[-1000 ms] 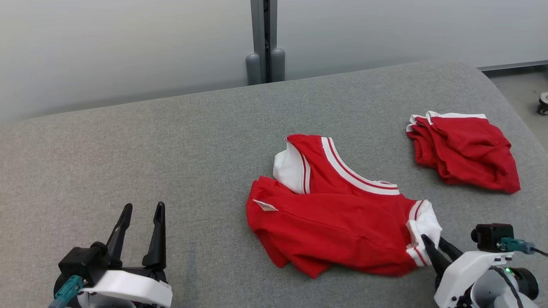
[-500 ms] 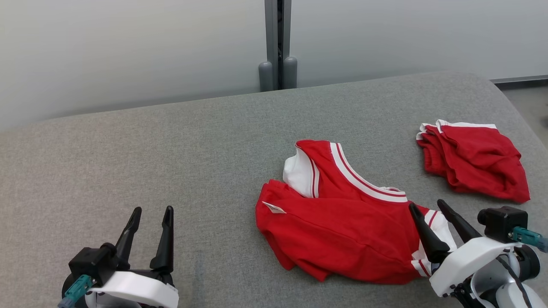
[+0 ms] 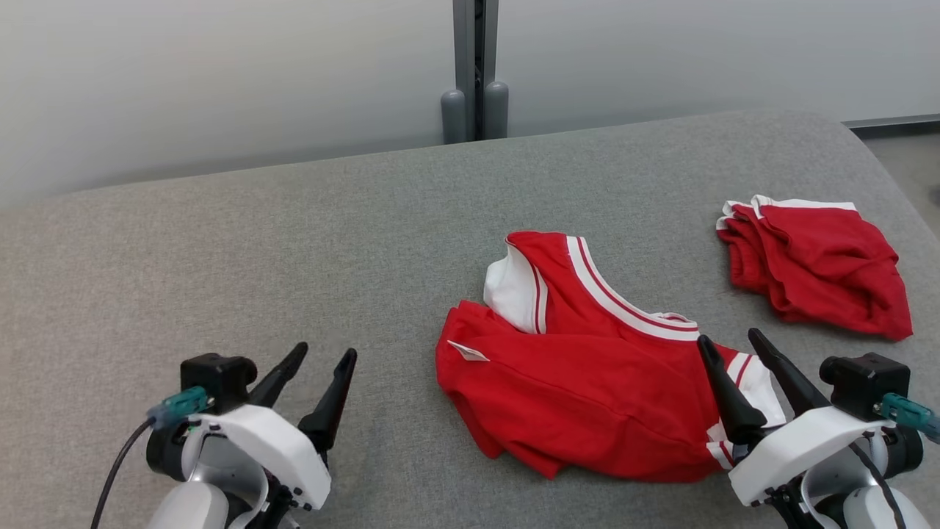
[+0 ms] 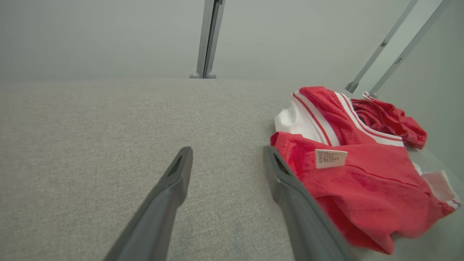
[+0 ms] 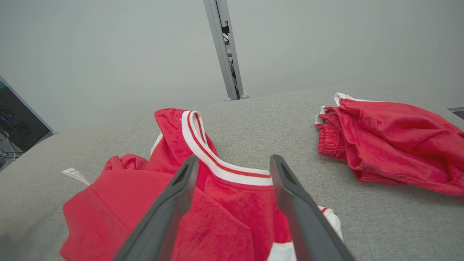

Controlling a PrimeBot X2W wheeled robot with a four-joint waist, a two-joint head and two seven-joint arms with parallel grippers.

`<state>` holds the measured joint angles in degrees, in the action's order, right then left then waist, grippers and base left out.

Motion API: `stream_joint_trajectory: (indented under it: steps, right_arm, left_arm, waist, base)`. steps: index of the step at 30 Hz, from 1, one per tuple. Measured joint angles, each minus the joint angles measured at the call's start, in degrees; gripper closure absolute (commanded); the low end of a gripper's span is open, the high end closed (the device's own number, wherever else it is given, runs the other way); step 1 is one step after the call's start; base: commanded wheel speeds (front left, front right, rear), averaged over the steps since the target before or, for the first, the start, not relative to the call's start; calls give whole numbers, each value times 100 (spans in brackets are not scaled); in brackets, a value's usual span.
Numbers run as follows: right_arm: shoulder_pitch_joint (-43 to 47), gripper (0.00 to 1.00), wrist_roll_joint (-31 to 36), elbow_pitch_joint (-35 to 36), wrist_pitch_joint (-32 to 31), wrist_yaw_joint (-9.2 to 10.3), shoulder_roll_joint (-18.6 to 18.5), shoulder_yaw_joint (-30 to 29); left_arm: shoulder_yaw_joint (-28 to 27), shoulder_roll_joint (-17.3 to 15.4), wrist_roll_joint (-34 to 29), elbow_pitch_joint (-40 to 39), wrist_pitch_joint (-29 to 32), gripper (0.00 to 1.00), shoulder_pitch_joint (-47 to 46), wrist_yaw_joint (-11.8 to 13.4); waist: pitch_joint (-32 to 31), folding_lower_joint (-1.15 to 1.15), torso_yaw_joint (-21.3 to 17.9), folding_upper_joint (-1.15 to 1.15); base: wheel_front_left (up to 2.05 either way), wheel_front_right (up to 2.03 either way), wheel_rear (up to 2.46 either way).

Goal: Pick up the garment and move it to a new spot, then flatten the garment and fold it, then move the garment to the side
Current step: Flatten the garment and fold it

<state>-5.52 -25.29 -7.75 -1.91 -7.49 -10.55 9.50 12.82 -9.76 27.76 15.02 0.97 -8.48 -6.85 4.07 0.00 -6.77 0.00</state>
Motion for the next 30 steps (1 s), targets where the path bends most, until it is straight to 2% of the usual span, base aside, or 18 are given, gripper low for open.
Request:
stream_joint_trajectory:
  steps: [1, 2, 4, 12, 16, 30]
  right_arm:
    - [-11, 0, 23, 5, 13, 0, 18, -3]
    - [-40, 0, 52, 10, 33, 0, 55, -4]
    - [-69, 0, 74, 8, 44, 0, 89, -3]
    - [-189, 0, 177, -27, 93, 0, 201, -32]
    - [-250, 0, 219, -38, 102, 0, 256, -12]
    - [-415, 0, 315, -125, 164, 0, 411, 76]
  left_arm:
    - [111, -51, 92, 15, 265, 0, -80, -16]
    - [287, -147, 359, 57, 793, 0, -227, -24]
    - [420, -159, 797, 84, 1305, 0, -370, -42]
    - [1124, -659, 2148, 47, 2401, 0, -862, -57]
    - [1344, -950, 2468, 98, 2522, 0, -1097, -57]
    - [2158, -1234, 3274, 428, 2516, 0, -1689, -57]
  waist:
    - [26, 0, -11, 0]
    - [67, 0, -56, 0]
    - [112, 0, -110, 0]
    - [340, 0, -437, 0]
    - [463, 0, -607, 0]
    - [849, 0, -989, 0]
  base:
    - [0, 0, 0]
    - [0, 0, 0]
    - [0, 0, 0]
    - [0, 0, 0]
    - [0, 0, 0]
    - [0, 0, 0]
